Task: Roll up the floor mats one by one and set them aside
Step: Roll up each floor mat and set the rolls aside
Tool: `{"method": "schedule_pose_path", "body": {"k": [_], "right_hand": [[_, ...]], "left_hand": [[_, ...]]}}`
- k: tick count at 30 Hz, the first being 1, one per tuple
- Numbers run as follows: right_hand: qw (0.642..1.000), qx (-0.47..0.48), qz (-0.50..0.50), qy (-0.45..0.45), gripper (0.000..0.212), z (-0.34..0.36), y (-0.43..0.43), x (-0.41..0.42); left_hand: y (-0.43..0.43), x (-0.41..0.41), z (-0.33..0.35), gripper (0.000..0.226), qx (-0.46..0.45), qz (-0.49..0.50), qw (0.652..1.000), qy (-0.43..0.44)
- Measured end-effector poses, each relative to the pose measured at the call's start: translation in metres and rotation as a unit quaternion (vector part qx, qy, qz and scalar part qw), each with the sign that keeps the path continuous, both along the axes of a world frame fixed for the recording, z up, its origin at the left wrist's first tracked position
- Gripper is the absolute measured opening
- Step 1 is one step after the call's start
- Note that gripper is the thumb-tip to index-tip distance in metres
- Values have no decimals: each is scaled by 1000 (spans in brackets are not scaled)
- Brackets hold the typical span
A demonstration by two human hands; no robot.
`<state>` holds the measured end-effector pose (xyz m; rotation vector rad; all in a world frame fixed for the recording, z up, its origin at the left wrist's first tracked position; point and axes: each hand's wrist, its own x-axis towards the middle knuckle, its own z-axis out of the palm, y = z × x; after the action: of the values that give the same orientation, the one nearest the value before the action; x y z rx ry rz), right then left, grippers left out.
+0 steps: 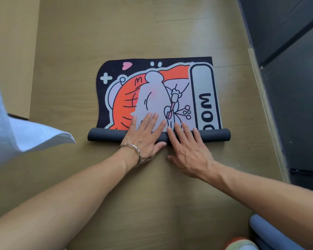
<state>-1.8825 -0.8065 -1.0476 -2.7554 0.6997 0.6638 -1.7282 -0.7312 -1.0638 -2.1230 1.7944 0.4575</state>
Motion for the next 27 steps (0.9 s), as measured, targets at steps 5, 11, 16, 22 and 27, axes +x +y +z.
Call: {"method": "schedule_pose_path", "body": {"k": [5,11,16,22,27], "right_hand": [[1000,15,-1,25,89,-2,-30,24],[1000,17,-6,24,97,-2,-46,38],[999,-7,-10,-44,88,6,-41,34],[998,-7,-35,-57,81,1,-26,22],[1000,-14,-18,-18,87,-4,-49,39]], "left_hand": [[5,-3,4,81,-71,5,997,-43],[19,-10,-6,92,-72,15,996,-48],[-6,1,-2,77,-37,28,998,-36],[-40,16,1,71,-10,77,997,11],[-52,25,5,70,-26,86,996,10]]}}
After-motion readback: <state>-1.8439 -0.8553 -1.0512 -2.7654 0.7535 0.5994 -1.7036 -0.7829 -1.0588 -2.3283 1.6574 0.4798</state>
